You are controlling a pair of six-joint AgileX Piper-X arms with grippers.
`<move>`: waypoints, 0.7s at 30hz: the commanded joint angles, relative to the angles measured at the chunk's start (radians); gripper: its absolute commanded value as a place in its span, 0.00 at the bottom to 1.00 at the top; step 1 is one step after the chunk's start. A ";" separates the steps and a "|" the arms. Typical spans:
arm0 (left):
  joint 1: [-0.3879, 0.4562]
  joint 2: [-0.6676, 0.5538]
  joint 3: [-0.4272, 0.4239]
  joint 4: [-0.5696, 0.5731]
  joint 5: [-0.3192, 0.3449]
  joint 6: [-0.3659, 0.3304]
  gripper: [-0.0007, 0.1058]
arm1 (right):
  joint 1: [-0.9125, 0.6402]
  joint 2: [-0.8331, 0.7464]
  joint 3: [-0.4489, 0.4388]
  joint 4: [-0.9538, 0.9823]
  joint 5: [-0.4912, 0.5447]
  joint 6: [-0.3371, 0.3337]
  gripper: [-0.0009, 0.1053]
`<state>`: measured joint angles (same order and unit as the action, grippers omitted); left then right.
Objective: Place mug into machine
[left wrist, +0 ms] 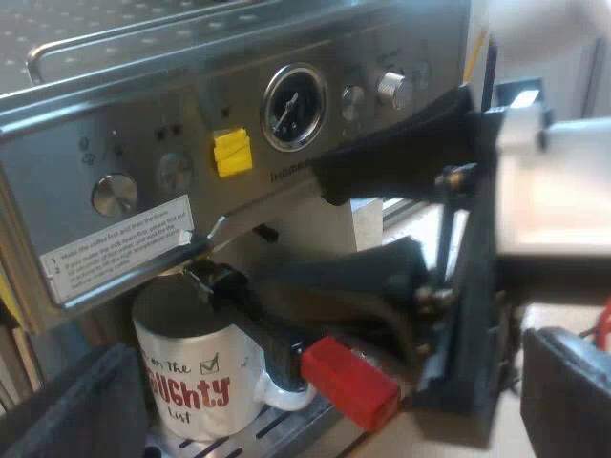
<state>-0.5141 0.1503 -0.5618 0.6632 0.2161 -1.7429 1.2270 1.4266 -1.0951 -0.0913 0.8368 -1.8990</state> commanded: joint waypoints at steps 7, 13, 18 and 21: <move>-0.003 0.008 -0.067 -0.010 -0.050 -0.041 0.77 | 0.000 -0.171 -0.006 0.233 0.009 -0.005 0.64; 0.047 0.148 -0.184 -0.010 -0.086 -0.090 0.77 | -0.013 -0.308 -0.006 0.406 -0.059 0.073 0.64; 0.138 0.283 -0.285 -0.010 -0.064 -0.093 0.77 | -0.078 -0.410 -0.006 0.526 -0.095 0.131 0.64; 0.222 0.363 -0.339 0.004 -0.026 -0.101 0.77 | -0.126 -0.454 -0.006 0.572 -0.122 0.148 0.64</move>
<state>-0.3579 0.4525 -0.8516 0.6644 0.1681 -1.8221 1.0970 0.9758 -1.0951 0.4771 0.7165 -1.7514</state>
